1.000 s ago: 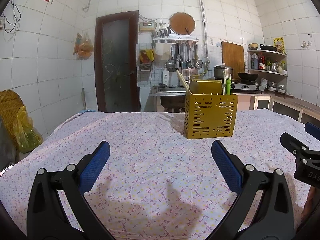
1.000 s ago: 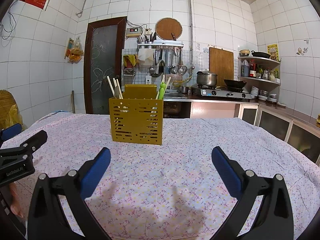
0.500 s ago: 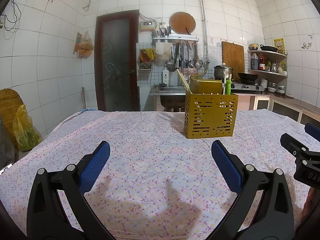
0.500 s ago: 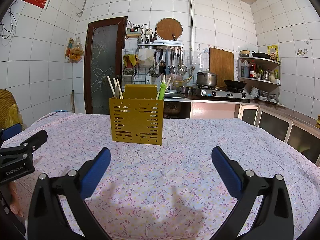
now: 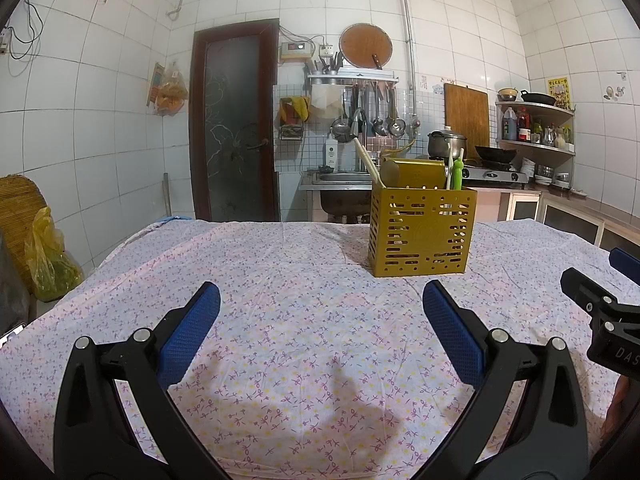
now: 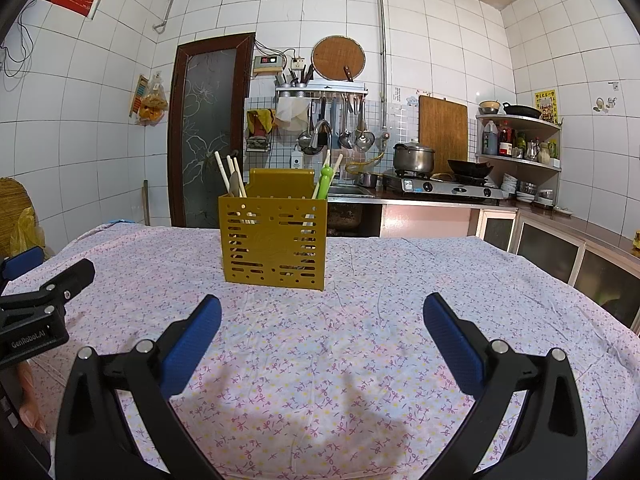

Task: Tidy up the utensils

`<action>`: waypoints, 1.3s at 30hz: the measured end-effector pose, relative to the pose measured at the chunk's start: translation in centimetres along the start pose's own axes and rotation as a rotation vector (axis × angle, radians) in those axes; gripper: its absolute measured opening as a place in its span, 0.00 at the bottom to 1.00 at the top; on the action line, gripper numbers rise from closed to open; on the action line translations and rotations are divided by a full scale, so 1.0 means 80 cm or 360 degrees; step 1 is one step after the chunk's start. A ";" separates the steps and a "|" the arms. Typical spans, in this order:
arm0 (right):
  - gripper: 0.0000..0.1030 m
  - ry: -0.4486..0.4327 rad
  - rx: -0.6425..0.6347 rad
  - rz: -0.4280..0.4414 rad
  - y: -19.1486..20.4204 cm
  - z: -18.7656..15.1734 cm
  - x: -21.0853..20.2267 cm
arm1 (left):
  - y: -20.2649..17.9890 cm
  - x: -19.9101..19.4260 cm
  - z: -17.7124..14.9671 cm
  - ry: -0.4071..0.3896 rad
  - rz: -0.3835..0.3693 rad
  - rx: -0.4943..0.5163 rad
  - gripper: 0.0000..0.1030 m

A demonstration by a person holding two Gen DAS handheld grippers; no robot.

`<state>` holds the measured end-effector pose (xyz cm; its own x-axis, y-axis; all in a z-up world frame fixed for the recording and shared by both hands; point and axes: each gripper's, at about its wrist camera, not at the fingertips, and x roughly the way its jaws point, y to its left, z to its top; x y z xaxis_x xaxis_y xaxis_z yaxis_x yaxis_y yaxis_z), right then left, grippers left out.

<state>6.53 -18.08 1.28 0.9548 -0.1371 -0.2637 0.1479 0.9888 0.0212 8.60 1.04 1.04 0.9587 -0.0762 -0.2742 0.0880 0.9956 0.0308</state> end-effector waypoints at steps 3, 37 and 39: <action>0.96 0.0001 -0.0001 0.0000 0.000 0.000 0.000 | 0.000 0.000 0.000 0.0000 0.0000 -0.0001 0.95; 0.96 0.0008 -0.0002 0.0001 -0.004 0.001 -0.001 | 0.000 0.000 -0.002 0.0002 0.0001 -0.0006 0.95; 0.96 0.0008 -0.0002 0.0001 -0.004 0.001 -0.001 | 0.000 0.000 -0.002 0.0001 0.0001 -0.0006 0.95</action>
<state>6.42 -18.37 1.33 0.9537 -0.1361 -0.2683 0.1468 0.9890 0.0200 8.55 1.08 0.90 0.9586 -0.0758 -0.2746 0.0866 0.9959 0.0275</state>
